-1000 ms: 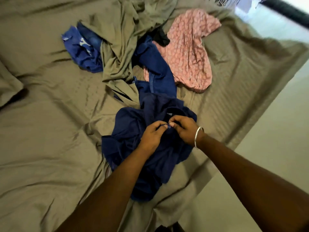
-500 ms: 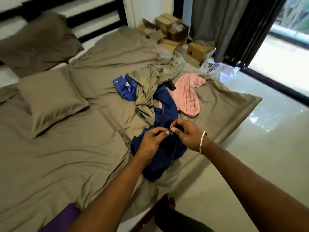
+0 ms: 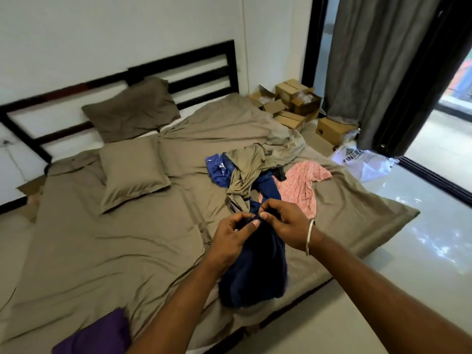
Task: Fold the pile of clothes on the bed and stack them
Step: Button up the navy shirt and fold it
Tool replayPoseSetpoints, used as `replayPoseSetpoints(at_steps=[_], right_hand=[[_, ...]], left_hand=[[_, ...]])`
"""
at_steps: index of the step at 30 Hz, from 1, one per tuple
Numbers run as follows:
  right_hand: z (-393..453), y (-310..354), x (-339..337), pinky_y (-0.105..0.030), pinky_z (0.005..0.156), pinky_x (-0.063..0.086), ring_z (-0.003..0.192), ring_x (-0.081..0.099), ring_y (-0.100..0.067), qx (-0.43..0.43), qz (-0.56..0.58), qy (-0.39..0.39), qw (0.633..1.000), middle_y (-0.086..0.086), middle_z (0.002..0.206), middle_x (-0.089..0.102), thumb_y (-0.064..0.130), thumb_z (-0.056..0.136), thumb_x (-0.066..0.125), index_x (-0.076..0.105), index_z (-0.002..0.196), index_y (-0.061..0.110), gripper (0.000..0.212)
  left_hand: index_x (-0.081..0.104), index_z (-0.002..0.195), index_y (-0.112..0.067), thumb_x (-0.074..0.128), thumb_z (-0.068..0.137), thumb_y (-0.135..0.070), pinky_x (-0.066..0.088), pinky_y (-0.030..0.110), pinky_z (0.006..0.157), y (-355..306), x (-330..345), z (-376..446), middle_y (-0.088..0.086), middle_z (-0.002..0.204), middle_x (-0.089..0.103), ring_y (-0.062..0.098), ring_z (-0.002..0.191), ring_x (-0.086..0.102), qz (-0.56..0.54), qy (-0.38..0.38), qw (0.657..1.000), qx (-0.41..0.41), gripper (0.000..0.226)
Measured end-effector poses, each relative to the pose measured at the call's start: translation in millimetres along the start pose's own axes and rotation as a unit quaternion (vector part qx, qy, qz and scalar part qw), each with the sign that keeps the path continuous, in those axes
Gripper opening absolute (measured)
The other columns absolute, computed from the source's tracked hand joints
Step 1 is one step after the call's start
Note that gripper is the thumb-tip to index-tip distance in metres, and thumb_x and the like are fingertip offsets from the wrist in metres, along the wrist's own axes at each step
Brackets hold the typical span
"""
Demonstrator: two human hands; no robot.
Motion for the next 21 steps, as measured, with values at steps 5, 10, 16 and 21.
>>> replayPoseSetpoints(at_steps=[5, 10, 16, 21], right_hand=[[10, -9, -42, -0.026, 0.09, 0.05, 0.097, 0.063, -0.014, 0.002, 0.092, 0.04, 0.995, -0.002, 0.102, 0.066, 0.04, 0.083, 0.064, 0.068, 0.104, 0.026, 0.026], [30, -17, -64, -0.023, 0.095, 0.038, 0.105, 0.054, -0.017, 0.014, 0.056, 0.07, 0.996, -0.008, 0.106, 0.056, 0.016, 0.083, 0.07, 0.062, 0.088, 0.029, 0.016], [75, 21, -80, -0.03, 0.09, 0.049, 0.097, 0.06, -0.013, -0.024, 0.163, 0.052, 0.985, -0.009, 0.101, 0.063, -0.004, 0.082, 0.068, 0.062, 0.093, 0.002, 0.014], [109, 92, -80, -0.026, 0.088, 0.052, 0.098, 0.065, -0.011, -0.103, 0.166, 0.093, 0.976, -0.006, 0.097, 0.066, -0.019, 0.075, 0.066, 0.061, 0.075, 0.011, 0.03]], left_hand=[[0.067, 0.094, -0.01, 0.063, 0.087, -0.02, 0.05, 0.024, 0.076, -37, 17, 7, 0.001, 0.086, 0.068, 0.014, 0.083, 0.062, 0.009, -0.056, 0.998, 0.039, 0.013], [0.063, 0.1, -0.001, 0.057, 0.095, -0.009, 0.051, 0.022, 0.081, -66, 11, 11, 0.009, 0.095, 0.066, 0.012, 0.088, 0.063, 0.009, -0.053, 0.998, 0.043, 0.012], [0.065, 0.095, -0.027, 0.062, 0.079, -0.001, 0.044, 0.016, 0.075, -81, -30, 19, -0.003, 0.092, 0.064, -0.002, 0.077, 0.058, 0.232, -0.076, 0.969, 0.038, 0.031], [0.056, 0.124, -0.028, 0.079, 0.077, -0.008, 0.045, 0.021, 0.082, -96, -83, 28, -0.006, 0.116, 0.056, 0.006, 0.094, 0.057, 0.337, -0.192, 0.917, 0.097, 0.056]])
Point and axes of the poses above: each hand's wrist, its own z-axis towards the middle knuckle, its own x-axis out of the palm, y = z × x, the point moved 10 cm from there along z, towards the middle knuckle
